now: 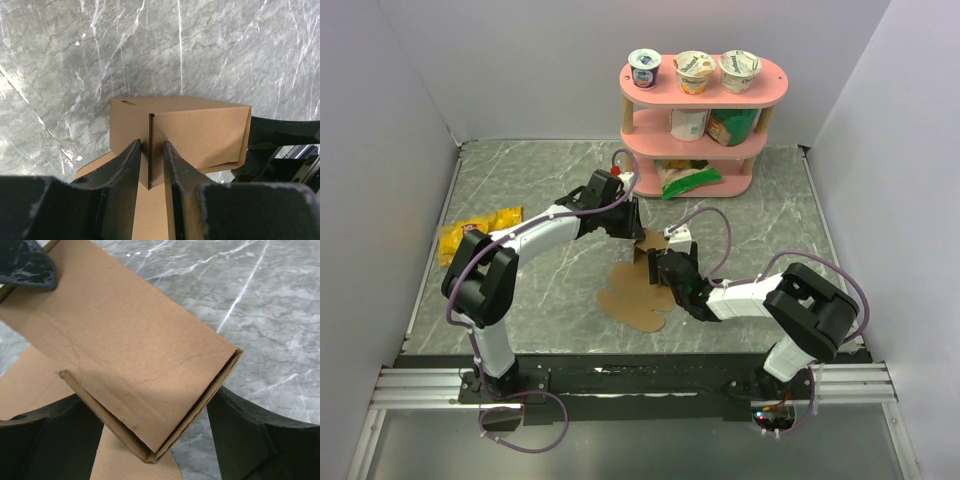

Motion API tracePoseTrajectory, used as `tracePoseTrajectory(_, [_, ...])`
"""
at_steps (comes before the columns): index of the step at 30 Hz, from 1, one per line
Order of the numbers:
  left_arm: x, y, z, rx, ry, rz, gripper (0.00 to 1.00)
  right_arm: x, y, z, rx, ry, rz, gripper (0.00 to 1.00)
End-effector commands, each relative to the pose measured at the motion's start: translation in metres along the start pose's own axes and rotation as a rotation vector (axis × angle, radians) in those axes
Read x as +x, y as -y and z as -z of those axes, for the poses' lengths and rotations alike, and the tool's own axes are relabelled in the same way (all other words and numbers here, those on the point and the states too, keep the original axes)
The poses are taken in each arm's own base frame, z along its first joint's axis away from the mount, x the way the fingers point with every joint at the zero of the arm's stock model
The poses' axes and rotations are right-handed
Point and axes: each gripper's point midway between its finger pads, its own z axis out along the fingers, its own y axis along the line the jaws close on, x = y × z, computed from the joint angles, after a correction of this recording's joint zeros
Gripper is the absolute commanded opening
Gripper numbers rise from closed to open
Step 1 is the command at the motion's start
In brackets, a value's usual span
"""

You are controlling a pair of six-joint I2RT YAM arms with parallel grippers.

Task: Fold the paper box

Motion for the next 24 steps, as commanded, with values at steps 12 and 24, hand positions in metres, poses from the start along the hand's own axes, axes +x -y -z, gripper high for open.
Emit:
tracePoseTrajectory(12, [0.003, -0.003, 0.011, -0.040, 0.021, -0.025, 0.84, -0.017, 0.014, -0.006, 0.170, 0.014, -0.115, 0.28])
tracePoseTrajectory(24, [-0.070, -0.035, 0.126, -0.238, 0.412, 0.004, 0.96, -0.033, -0.003, 0.006, -0.053, -0.158, -0.122, 0.21])
